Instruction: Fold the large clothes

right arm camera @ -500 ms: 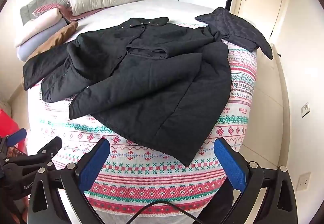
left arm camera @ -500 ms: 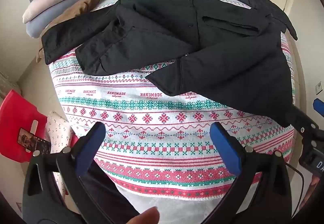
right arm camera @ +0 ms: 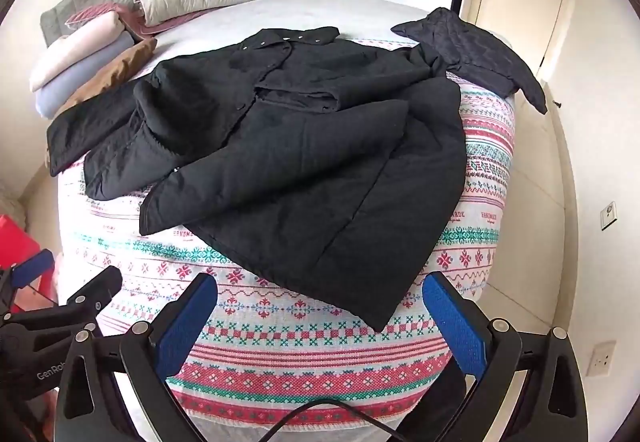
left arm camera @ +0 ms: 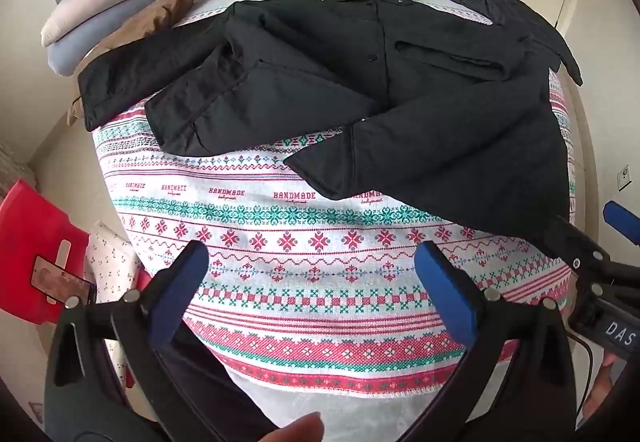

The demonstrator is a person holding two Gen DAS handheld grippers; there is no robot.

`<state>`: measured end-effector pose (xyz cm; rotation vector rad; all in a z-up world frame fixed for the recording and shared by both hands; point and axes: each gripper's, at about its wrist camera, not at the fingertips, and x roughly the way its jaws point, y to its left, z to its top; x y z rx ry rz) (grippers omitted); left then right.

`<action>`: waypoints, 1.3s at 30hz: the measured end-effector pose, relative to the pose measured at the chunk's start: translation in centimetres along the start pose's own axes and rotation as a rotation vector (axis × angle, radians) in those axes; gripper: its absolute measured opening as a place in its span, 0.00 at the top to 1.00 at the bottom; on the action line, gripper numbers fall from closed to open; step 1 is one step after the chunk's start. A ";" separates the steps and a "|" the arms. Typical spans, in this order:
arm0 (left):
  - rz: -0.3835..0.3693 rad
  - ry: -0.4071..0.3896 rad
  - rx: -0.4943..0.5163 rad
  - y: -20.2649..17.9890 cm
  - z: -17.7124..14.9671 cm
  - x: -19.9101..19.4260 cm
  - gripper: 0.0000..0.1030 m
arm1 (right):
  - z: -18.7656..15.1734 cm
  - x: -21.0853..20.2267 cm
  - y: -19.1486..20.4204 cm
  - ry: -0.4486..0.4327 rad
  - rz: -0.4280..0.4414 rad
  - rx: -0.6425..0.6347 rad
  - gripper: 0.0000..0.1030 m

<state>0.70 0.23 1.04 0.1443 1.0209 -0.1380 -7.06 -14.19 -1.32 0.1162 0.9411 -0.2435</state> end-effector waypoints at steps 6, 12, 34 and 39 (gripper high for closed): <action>0.006 0.001 -0.003 0.1 -0.3 0.2 0.01 | 0.0 0.4 0.1 0.012 -0.003 -0.002 0.00; 0.007 0.008 -0.011 0.4 -0.1 0.6 0.01 | 0.1 0.7 0.2 0.020 -0.006 -0.006 0.00; 0.007 0.014 -0.015 0.9 -0.5 1.1 0.01 | 0.1 1.3 0.5 0.033 -0.009 -0.007 0.00; 0.007 0.015 -0.014 0.7 -0.4 1.1 0.01 | 0.1 1.3 0.5 0.034 -0.010 -0.008 0.00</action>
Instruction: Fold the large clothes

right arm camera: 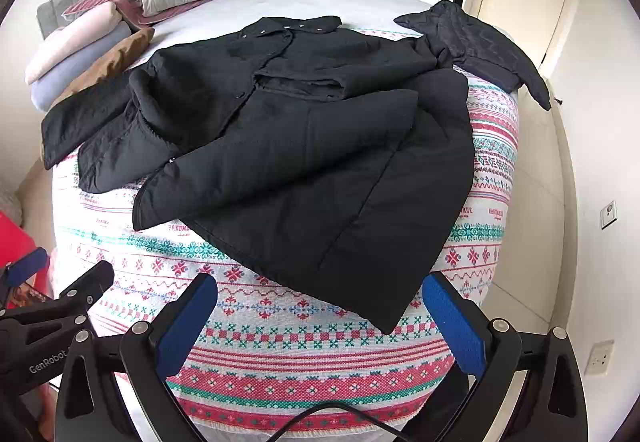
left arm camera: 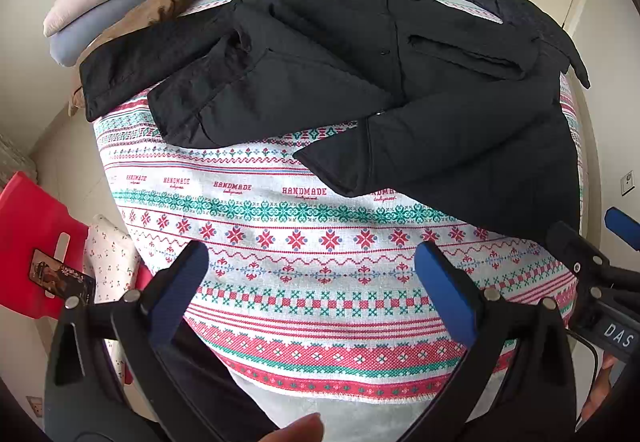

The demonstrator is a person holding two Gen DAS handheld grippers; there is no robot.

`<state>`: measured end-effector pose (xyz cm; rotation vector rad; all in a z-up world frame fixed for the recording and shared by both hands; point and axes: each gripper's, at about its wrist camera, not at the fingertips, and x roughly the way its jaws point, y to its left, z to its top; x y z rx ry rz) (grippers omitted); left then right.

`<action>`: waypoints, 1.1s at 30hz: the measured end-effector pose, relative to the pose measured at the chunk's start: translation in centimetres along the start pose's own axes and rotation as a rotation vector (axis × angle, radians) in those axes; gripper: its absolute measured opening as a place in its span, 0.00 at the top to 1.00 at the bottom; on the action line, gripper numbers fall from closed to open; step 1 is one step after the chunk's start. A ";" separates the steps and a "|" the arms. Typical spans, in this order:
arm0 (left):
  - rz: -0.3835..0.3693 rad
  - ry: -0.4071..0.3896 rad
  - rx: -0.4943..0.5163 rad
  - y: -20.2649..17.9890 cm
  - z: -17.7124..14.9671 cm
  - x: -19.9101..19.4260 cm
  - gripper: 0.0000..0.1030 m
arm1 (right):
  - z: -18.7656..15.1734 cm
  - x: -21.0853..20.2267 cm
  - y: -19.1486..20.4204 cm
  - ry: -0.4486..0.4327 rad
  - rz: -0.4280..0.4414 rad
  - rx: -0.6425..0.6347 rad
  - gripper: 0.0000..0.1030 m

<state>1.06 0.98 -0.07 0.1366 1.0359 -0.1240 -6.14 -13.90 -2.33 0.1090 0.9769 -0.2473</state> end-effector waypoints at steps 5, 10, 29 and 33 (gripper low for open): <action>0.001 0.000 0.001 0.0 -0.1 0.1 0.01 | 0.0 0.0 0.0 0.000 0.000 0.000 0.00; 0.001 0.000 0.001 0.0 0.0 0.1 0.01 | 0.0 0.0 0.0 0.001 0.000 0.000 0.00; 0.005 0.001 0.001 -0.1 0.0 0.0 0.01 | -0.1 0.2 0.1 0.004 -0.001 -0.001 0.00; 0.004 0.002 0.002 -0.1 0.0 0.0 0.01 | -0.2 0.3 0.2 0.006 -0.002 -0.002 0.00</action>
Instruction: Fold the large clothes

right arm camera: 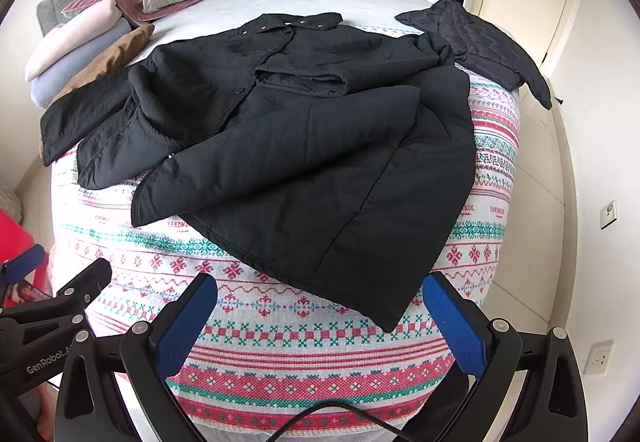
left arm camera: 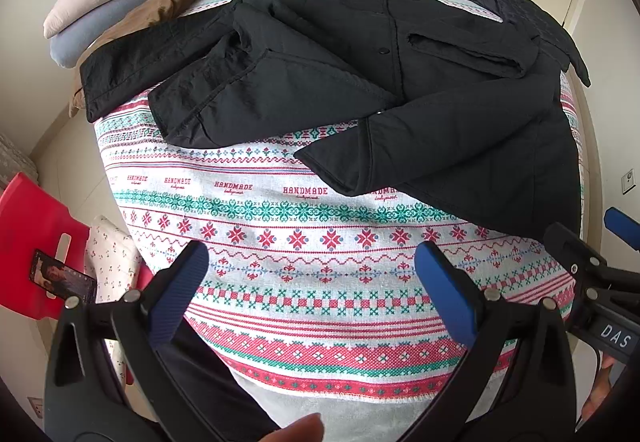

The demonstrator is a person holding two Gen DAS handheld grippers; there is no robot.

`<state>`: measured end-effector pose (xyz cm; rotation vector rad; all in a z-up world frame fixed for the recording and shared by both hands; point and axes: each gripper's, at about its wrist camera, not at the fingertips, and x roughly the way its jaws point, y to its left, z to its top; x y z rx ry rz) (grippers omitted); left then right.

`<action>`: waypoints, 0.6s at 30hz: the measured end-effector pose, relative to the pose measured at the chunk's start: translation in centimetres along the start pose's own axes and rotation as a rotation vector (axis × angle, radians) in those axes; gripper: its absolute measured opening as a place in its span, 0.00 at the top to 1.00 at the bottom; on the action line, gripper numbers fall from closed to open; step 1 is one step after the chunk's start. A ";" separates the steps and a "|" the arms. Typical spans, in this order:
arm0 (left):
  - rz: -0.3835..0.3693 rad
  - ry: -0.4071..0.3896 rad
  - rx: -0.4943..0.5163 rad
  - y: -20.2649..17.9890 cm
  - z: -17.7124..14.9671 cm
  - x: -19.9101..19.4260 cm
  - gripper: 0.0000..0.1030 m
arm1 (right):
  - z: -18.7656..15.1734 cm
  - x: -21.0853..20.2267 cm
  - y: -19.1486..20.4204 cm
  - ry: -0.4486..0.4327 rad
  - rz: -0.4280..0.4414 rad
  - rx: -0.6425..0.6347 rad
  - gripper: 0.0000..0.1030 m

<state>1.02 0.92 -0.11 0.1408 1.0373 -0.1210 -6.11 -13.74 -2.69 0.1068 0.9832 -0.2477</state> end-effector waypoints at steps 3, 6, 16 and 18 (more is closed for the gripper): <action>-0.001 0.000 0.000 0.0 0.0 0.0 0.01 | 0.0 0.0 0.0 0.001 0.000 -0.001 0.00; 0.000 0.000 0.000 0.0 0.0 0.0 0.01 | 0.0 0.0 0.0 0.001 0.000 -0.001 0.00; 0.000 0.000 0.001 0.0 0.0 0.0 0.01 | 0.0 0.1 0.0 0.003 -0.001 -0.002 0.00; -0.001 0.000 -0.001 0.0 0.0 0.0 0.01 | -0.1 0.1 0.1 0.003 -0.002 -0.002 0.00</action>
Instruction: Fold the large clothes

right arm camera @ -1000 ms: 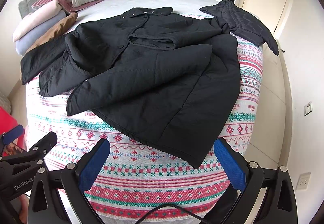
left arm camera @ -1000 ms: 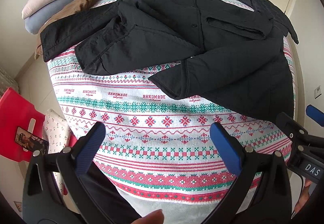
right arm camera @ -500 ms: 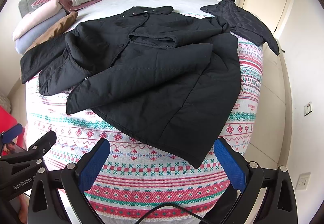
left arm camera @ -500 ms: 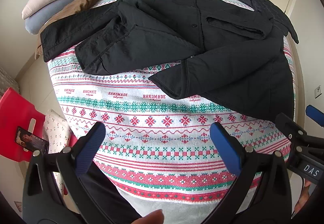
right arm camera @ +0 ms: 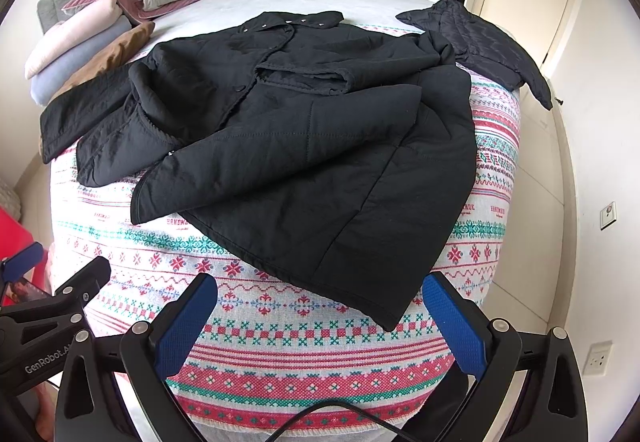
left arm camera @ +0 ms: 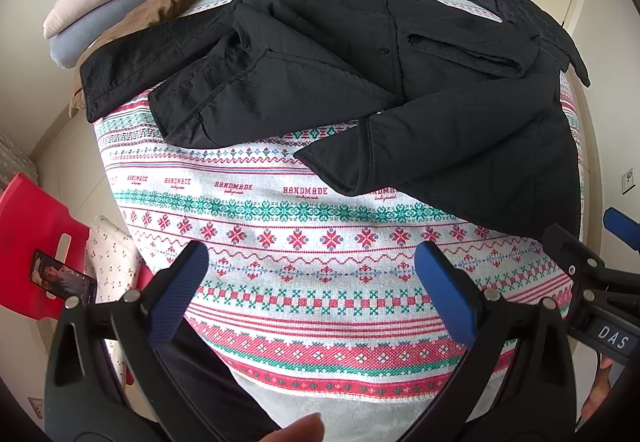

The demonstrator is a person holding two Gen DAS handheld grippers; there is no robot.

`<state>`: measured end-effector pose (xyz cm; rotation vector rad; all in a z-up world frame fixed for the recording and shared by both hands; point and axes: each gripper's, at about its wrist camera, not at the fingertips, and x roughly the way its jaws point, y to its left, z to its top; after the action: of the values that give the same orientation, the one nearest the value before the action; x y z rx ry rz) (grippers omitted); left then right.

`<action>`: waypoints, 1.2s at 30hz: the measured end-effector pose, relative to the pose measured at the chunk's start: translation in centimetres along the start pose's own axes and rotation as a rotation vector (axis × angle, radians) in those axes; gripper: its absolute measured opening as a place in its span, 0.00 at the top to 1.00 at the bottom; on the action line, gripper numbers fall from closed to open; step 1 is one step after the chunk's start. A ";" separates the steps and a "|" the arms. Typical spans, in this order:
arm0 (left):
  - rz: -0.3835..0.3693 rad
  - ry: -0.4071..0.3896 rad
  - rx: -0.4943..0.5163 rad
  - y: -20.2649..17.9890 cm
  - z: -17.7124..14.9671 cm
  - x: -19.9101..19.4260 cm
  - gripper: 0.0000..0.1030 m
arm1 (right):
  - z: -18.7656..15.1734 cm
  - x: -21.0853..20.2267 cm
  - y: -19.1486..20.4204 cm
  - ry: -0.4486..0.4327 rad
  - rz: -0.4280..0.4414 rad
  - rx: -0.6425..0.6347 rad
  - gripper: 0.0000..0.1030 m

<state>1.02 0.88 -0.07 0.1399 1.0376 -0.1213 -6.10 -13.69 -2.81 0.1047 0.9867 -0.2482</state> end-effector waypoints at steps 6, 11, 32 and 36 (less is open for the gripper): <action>-0.001 0.000 -0.001 0.1 0.0 -0.1 0.01 | 0.0 0.0 0.0 0.002 -0.001 0.001 0.00; -0.002 -0.001 -0.006 0.2 0.1 -0.1 0.01 | 0.0 -0.1 -0.1 0.007 -0.002 -0.001 0.00; -0.122 -0.113 0.085 5.7 4.6 2.5 0.01 | 1.3 1.0 -4.6 -0.023 0.081 0.042 0.00; -0.083 -0.108 0.089 10.4 8.0 5.3 0.01 | 1.6 1.9 -6.9 0.005 0.126 0.050 0.00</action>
<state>12.24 9.53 -0.02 0.1695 0.9306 -0.2482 -5.55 -20.95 -3.38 0.2121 0.9750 -0.1569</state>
